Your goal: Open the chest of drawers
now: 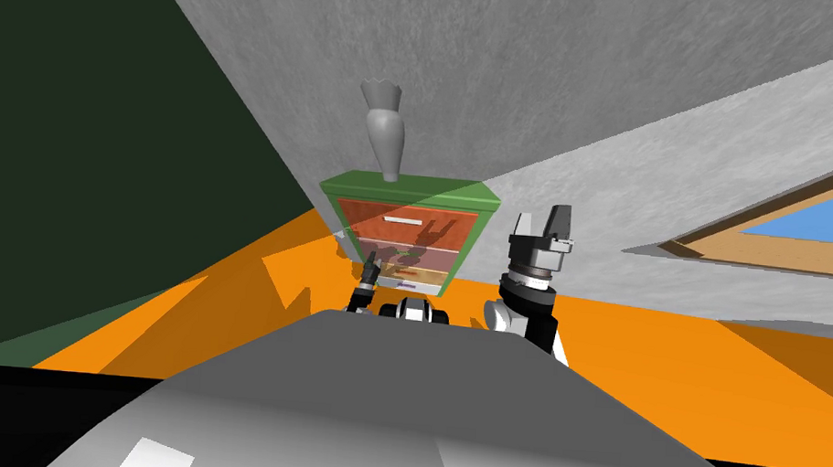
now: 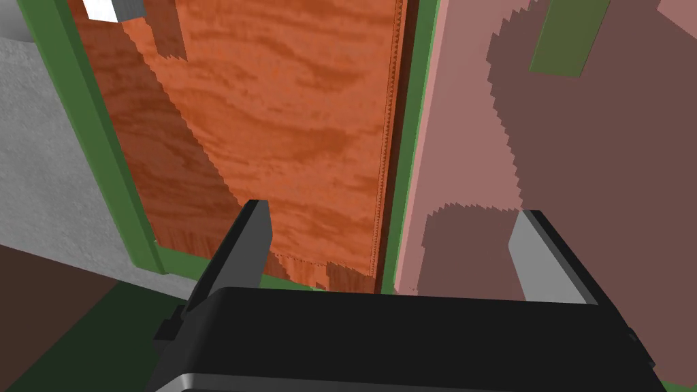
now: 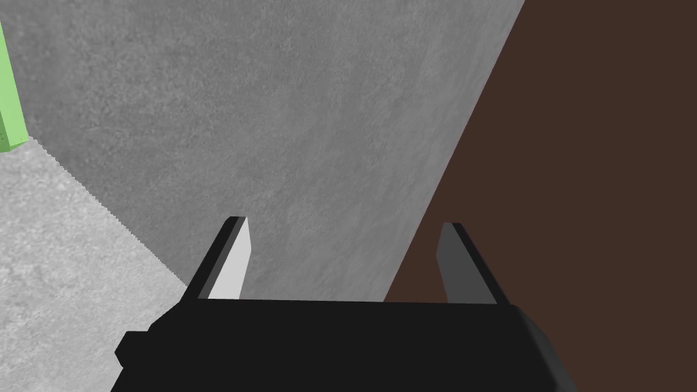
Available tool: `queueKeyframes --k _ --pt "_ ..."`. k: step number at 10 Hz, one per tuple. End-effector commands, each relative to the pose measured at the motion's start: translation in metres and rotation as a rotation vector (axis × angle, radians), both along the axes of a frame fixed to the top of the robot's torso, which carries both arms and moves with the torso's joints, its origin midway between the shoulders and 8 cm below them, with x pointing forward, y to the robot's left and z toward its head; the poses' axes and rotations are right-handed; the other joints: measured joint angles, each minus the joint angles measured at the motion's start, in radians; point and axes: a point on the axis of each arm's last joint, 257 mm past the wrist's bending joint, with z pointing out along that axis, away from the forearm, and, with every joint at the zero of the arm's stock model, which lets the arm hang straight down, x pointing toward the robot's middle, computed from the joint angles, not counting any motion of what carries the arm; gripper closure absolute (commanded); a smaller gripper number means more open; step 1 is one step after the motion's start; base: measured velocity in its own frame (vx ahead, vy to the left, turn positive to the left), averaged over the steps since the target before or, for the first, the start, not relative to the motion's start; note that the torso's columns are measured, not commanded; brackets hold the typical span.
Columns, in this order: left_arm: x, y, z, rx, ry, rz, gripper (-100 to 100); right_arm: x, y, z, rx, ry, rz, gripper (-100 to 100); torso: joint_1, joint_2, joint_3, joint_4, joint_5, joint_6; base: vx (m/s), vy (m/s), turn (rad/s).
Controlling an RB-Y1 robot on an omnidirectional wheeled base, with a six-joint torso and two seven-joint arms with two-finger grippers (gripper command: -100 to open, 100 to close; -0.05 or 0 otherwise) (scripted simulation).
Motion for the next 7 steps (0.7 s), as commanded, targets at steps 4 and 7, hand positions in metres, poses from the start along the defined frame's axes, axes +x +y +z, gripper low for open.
queueKeyframes --k 4,7 --pt "-0.009 -0.007 -0.038 0.005 0.066 -0.006 -100 0.000 0.000 0.000 0.000 0.000 0.000 0 0.002 0.001 0.000 0.000 0.000 0.000 0.084 -0.044 0.009" --pt "-0.017 -0.009 -0.060 0.014 0.104 -0.012 -100 0.000 0.000 0.000 0.000 0.000 0.000 0 0.001 0.002 0.001 0.001 0.000 0.000 0.063 -0.044 0.009"
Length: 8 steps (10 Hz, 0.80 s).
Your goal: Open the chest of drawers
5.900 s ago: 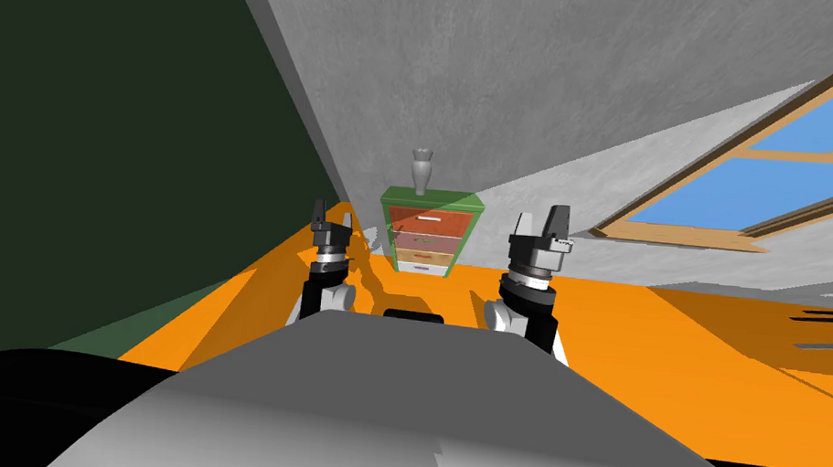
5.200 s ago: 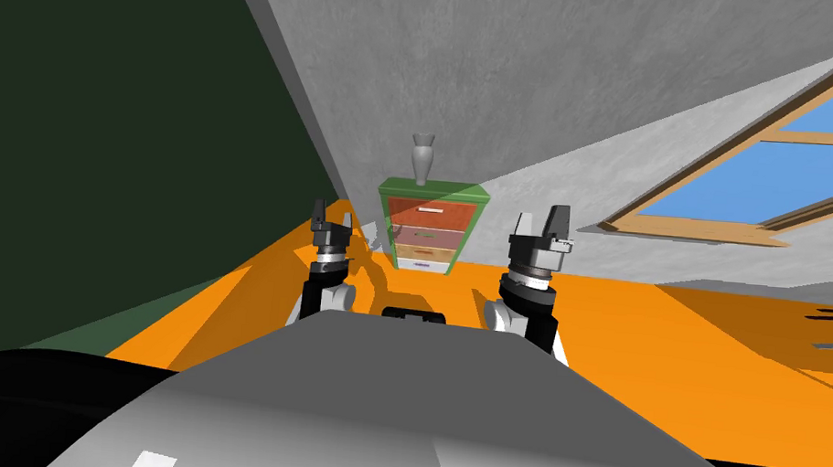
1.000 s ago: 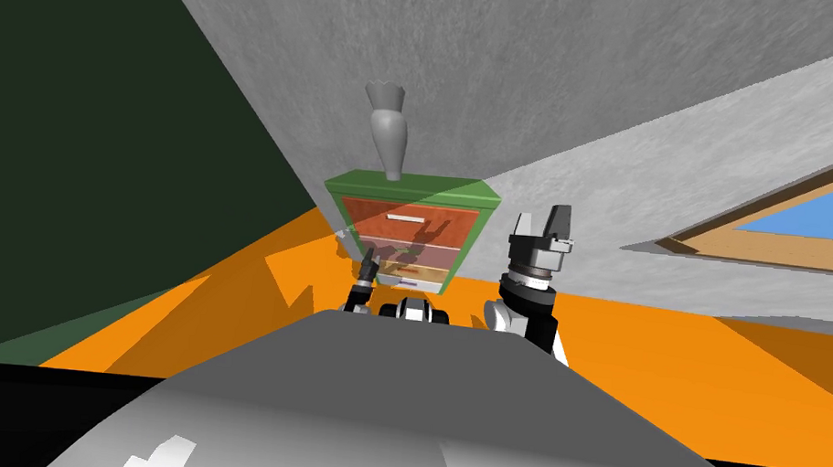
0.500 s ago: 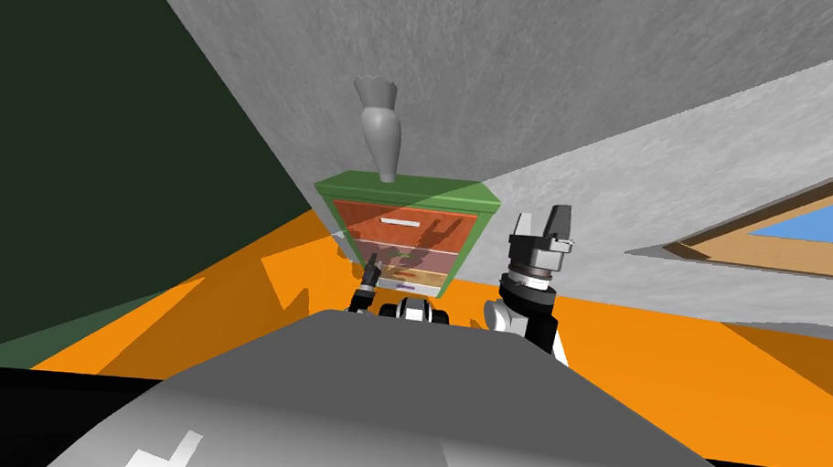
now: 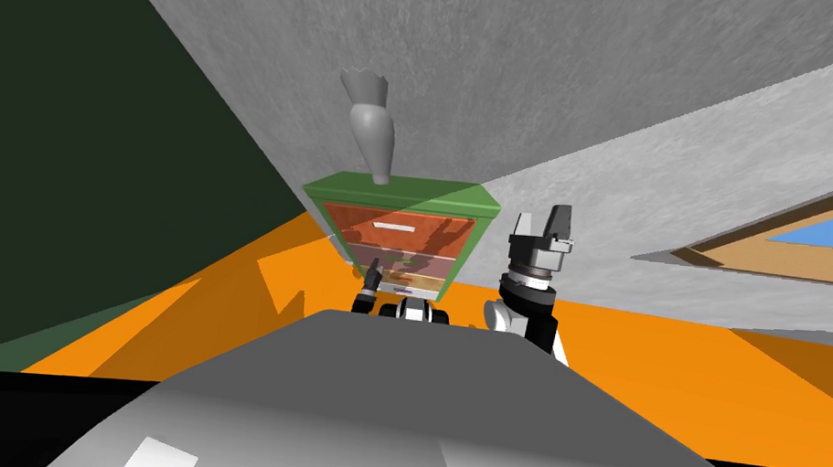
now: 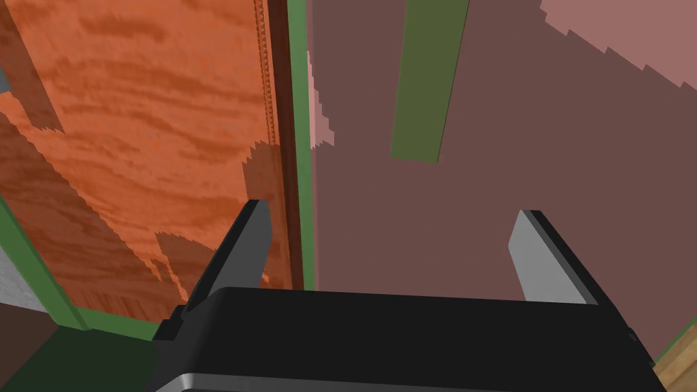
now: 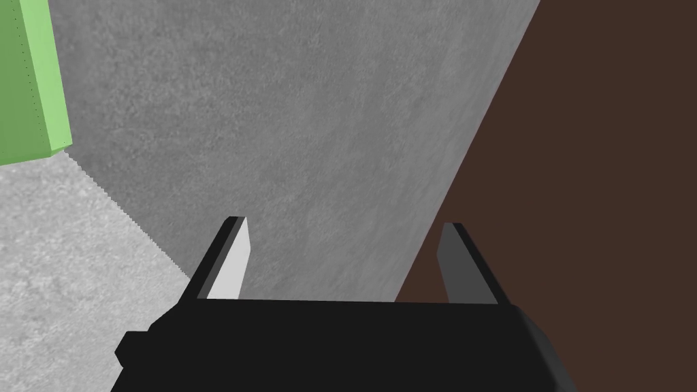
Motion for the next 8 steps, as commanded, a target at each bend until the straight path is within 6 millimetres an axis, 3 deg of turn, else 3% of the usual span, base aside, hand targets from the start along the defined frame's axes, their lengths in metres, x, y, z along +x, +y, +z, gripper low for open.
queueKeyframes --k 1,3,6,7,8 --pt "-0.006 -0.002 -0.015 0.010 0.027 -0.005 -100 0.000 0.000 0.000 0.000 0.000 0.000 0 0.000 -0.001 -0.001 0.000 0.000 0.000 0.072 -0.034 0.008" --pt "-0.012 0.001 -0.028 0.026 0.050 -0.010 -100 0.000 0.000 0.000 0.000 0.000 0.000 0 0.001 -0.001 -0.001 0.000 0.000 0.000 0.067 -0.039 0.007" --pt "0.006 0.001 -0.018 0.022 0.043 -0.009 -100 0.000 0.000 0.000 0.000 0.000 0.000 0 0.001 0.001 0.001 0.000 0.000 0.000 0.028 -0.015 0.005" --pt "0.002 0.000 -0.019 0.022 0.041 -0.009 -100 0.000 0.000 0.000 0.000 0.000 0.000 0 0.001 0.000 0.000 0.000 0.000 0.000 0.015 -0.005 0.000" --pt "-0.009 0.000 -0.024 0.021 0.043 -0.009 100 0.000 0.000 0.000 0.000 0.000 0.000 0 0.001 0.000 0.000 0.000 0.000 0.000 -0.017 0.005 -0.007"
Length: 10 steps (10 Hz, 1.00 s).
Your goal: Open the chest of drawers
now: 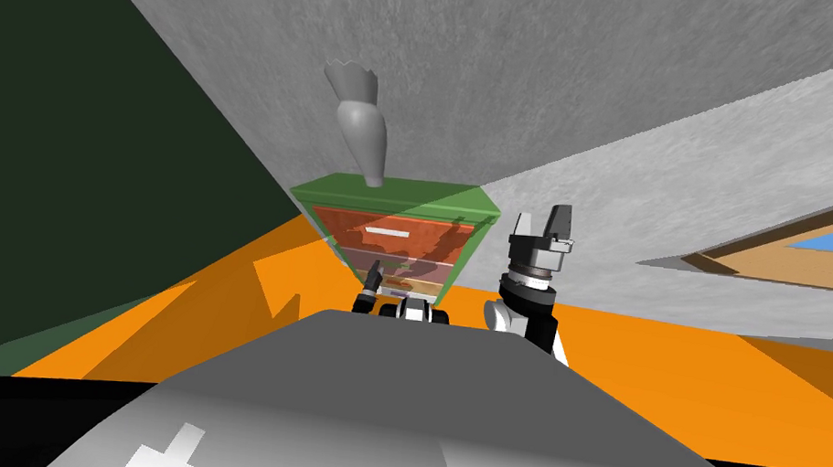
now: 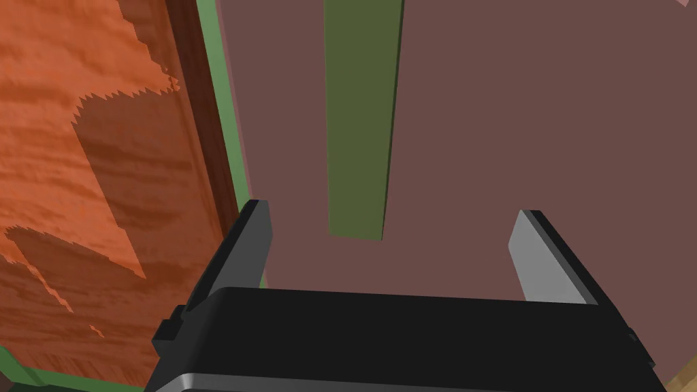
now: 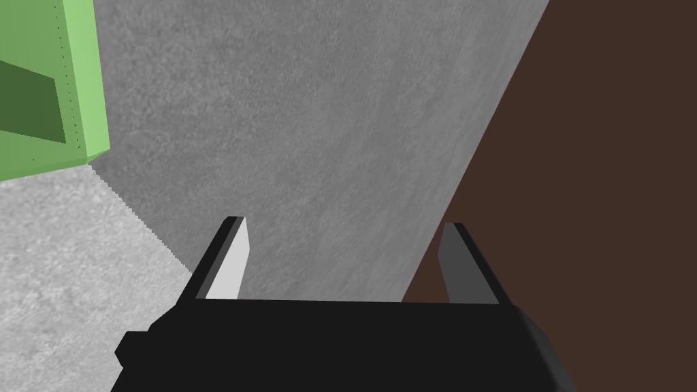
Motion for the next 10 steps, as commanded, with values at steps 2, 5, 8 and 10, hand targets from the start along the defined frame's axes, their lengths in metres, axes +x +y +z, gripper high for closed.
queueKeyframes --k 2,5,8,10 --pt "-0.012 0.000 -0.005 0.000 0.003 0.001 100 0.000 0.000 0.000 0.000 0.000 0.000 0 0.000 0.001 0.001 0.001 0.000 0.000 -0.022 0.007 0.000" --pt "0.010 -0.001 0.000 0.004 0.013 -0.004 -100 0.000 0.000 0.000 0.000 0.000 0.000 0 -0.002 0.000 0.000 0.000 -0.001 0.000 -0.052 -0.024 0.013" --pt "0.024 -0.002 0.005 0.007 0.019 -0.008 -100 0.000 0.000 0.000 0.000 0.000 0.000 0 0.000 -0.001 -0.001 0.000 0.000 0.000 -0.057 -0.026 0.007" --pt "0.034 -0.002 0.008 0.009 0.023 -0.010 -100 0.000 0.000 0.000 0.000 0.000 0.000 0 0.000 -0.002 -0.001 0.000 0.000 0.000 -0.042 -0.019 0.009"
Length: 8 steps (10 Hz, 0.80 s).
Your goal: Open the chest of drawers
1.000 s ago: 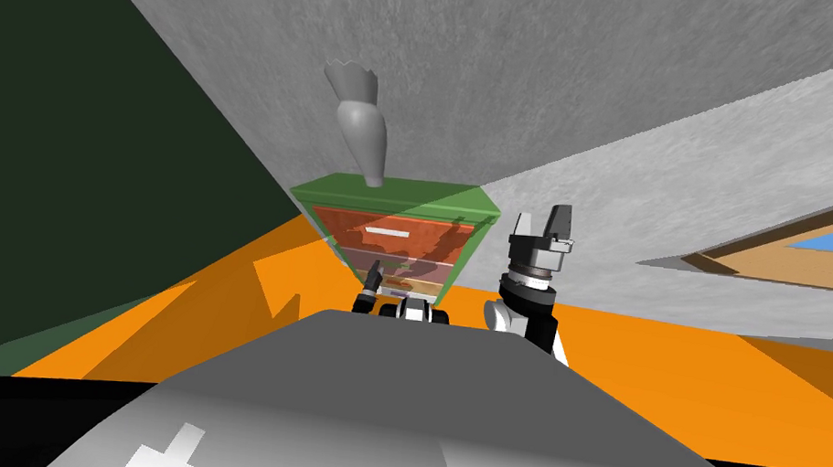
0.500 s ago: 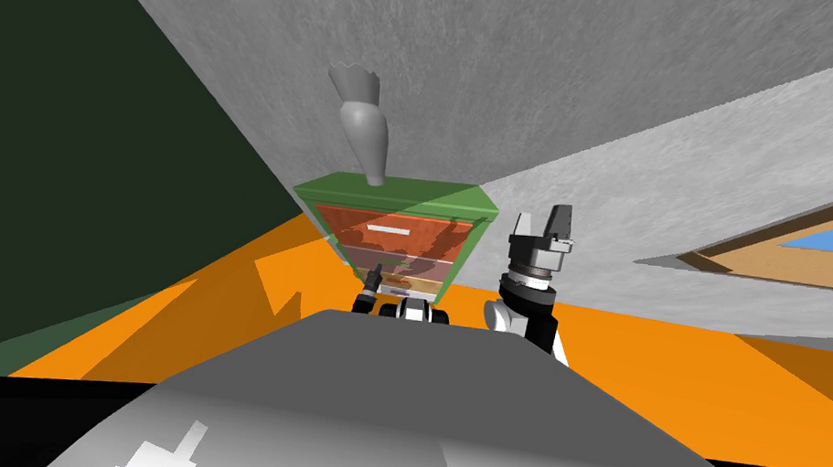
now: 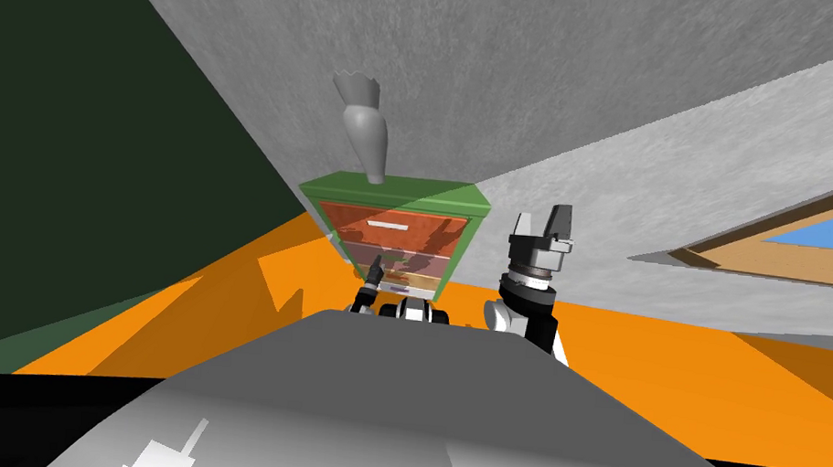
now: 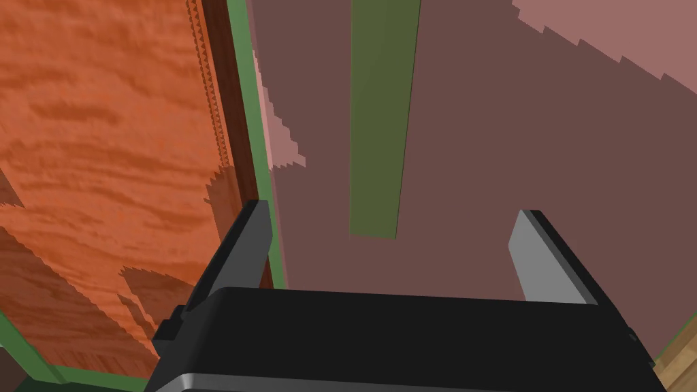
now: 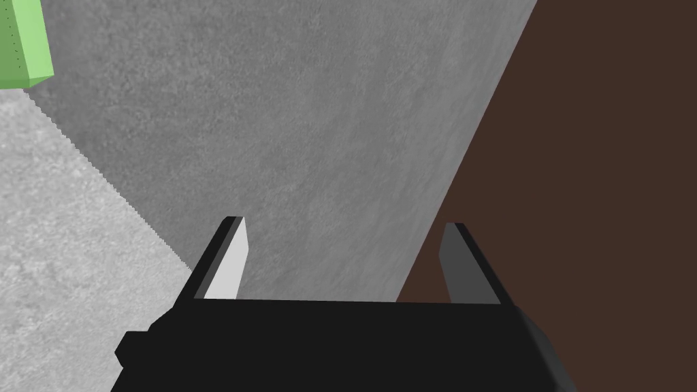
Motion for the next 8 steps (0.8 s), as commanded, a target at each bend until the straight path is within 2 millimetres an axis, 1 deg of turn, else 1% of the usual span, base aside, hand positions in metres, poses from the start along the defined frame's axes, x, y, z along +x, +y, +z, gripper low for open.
queueKeyframes --k 1,2,3,4,5,6,7,8 --pt "0.005 0.000 0.002 0.001 0.002 -0.001 -100 0.000 0.000 0.000 0.000 0.000 0.000 0 0.000 0.001 0.001 0.000 0.000 0.000 -0.021 -0.010 0.001" --pt "0.017 0.001 0.007 0.001 0.004 -0.002 -100 0.000 0.000 0.000 0.000 0.000 0.000 0 0.000 0.000 0.000 0.000 0.000 0.000 0.030 -0.011 0.001" --pt "0.021 0.001 0.009 0.001 0.004 -0.002 -100 0.000 0.000 0.000 0.000 0.000 0.000 0 0.000 -0.002 -0.001 0.000 0.000 0.000 0.051 -0.008 0.000" --pt "0.018 0.001 0.006 0.001 0.002 -0.001 -100 0.000 0.000 0.000 0.000 0.000 0.000 0 0.000 -0.002 -0.001 -0.001 0.000 0.000 0.023 -0.001 -0.001" --pt "0.008 0.000 0.003 0.001 0.004 -0.001 100 0.000 0.000 0.000 0.000 0.000 0.000 0 0.000 0.001 0.001 0.000 0.000 0.000 -0.023 0.002 0.000" --pt "0.013 0.001 0.003 0.001 0.006 -0.001 100 0.000 0.000 0.000 0.000 0.000 0.000 0 0.000 0.005 0.003 0.001 0.000 0.000 -0.024 0.002 0.020" --pt "0.012 0.000 0.004 0.000 0.000 -0.002 -100 0.000 0.000 0.000 0.000 0.000 0.000 0 0.001 -0.001 0.001 0.000 0.001 0.002 -0.016 -0.003 0.002" --pt "0.023 0.001 0.009 0.002 0.002 -0.002 -100 0.000 0.000 0.000 0.000 0.000 0.000 0 0.001 -0.003 -0.001 -0.001 0.000 0.001 0.021 -0.007 0.010"
